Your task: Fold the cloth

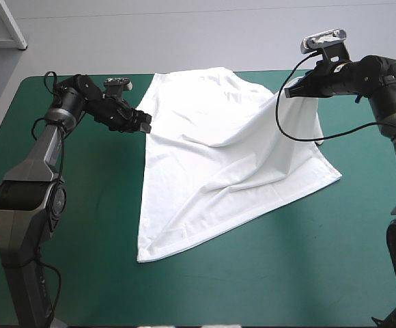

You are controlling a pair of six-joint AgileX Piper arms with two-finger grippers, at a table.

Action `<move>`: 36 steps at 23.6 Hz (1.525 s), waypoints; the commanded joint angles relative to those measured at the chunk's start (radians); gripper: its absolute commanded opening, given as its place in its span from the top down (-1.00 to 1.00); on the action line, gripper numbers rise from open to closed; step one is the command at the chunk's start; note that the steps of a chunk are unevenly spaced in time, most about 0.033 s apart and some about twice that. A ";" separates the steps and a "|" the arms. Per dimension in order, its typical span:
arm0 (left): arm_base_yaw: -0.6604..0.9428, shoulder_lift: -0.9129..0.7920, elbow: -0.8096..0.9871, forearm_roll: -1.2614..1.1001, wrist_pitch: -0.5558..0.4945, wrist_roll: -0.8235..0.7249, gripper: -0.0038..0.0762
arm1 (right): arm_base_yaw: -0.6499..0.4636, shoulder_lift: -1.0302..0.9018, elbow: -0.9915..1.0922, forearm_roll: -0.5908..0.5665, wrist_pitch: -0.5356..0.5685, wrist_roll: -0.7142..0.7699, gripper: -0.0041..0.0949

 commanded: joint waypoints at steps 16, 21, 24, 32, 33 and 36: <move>-0.112 0.095 -0.023 0.096 -0.061 -0.027 0.32 | 0.002 -0.047 -0.033 0.003 -0.052 0.001 0.95; -0.112 0.095 -0.023 0.098 -0.063 -0.020 0.78 | 0.002 -0.047 -0.033 0.003 -0.047 0.001 0.95; -0.110 0.095 -0.023 0.111 -0.063 -0.014 0.86 | 0.002 -0.047 -0.033 0.003 -0.047 0.001 0.95; -0.110 0.057 -0.038 0.134 -0.095 -0.026 0.86 | 0.002 -0.054 -0.033 0.018 -0.040 0.001 0.95; -0.110 0.046 -0.048 0.136 -0.095 -0.026 0.86 | 0.002 -0.060 -0.033 0.023 -0.042 0.001 0.95; -0.110 0.020 -0.078 0.136 -0.095 -0.026 0.86 | 0.002 -0.069 -0.033 0.028 -0.053 0.001 0.95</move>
